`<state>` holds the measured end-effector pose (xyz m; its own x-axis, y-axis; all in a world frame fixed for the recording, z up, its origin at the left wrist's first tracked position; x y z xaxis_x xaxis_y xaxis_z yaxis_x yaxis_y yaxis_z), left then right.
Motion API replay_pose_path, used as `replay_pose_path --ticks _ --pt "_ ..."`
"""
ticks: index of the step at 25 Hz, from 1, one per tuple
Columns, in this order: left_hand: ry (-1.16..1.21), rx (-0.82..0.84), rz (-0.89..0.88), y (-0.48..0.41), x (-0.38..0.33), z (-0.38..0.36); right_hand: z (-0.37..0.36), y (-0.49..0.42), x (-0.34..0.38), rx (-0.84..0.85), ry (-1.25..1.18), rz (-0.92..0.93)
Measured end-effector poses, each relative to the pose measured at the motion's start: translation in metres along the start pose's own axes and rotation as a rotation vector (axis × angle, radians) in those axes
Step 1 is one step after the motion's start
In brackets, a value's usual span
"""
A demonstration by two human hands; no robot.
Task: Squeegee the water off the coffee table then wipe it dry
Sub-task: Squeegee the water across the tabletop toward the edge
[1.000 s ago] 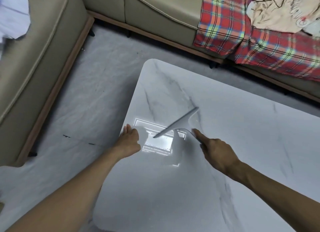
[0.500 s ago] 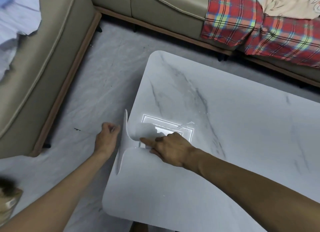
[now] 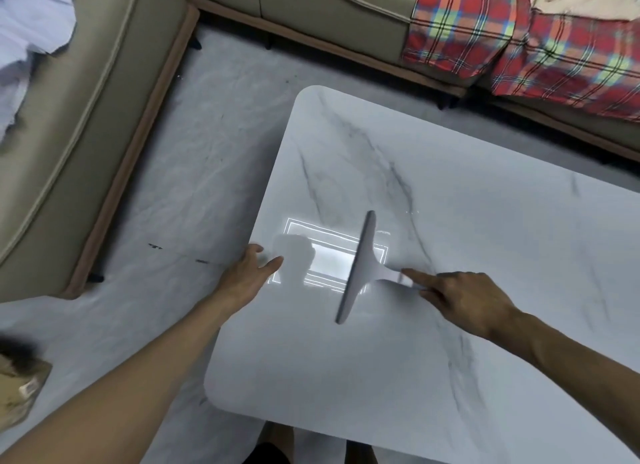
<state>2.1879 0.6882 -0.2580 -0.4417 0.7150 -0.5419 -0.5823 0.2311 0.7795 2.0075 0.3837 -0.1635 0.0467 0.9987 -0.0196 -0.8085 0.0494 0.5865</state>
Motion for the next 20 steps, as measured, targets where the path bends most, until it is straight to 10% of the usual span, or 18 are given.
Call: replay_pose_path --ticks 12,20 --pt "0.183 -0.335 0.061 0.015 0.051 0.044 -0.003 -0.052 0.205 -0.046 0.036 0.481" --pt "0.043 -0.178 0.086 0.036 0.057 -0.010 -0.039 0.012 0.046 0.016 0.004 0.210"
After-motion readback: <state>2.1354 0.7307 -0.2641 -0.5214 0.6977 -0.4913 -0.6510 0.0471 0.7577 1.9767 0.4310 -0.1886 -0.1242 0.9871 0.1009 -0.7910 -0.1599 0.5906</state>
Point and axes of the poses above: each hand's wrist, its own y-axis away from the middle knuckle, its own z-axis out of the back of the hand, x = y × z, the point moved 6 cm from there along -y, towards the middle knuckle, and after that the axes turned 13 degrees about y, right-handed, at the moved point
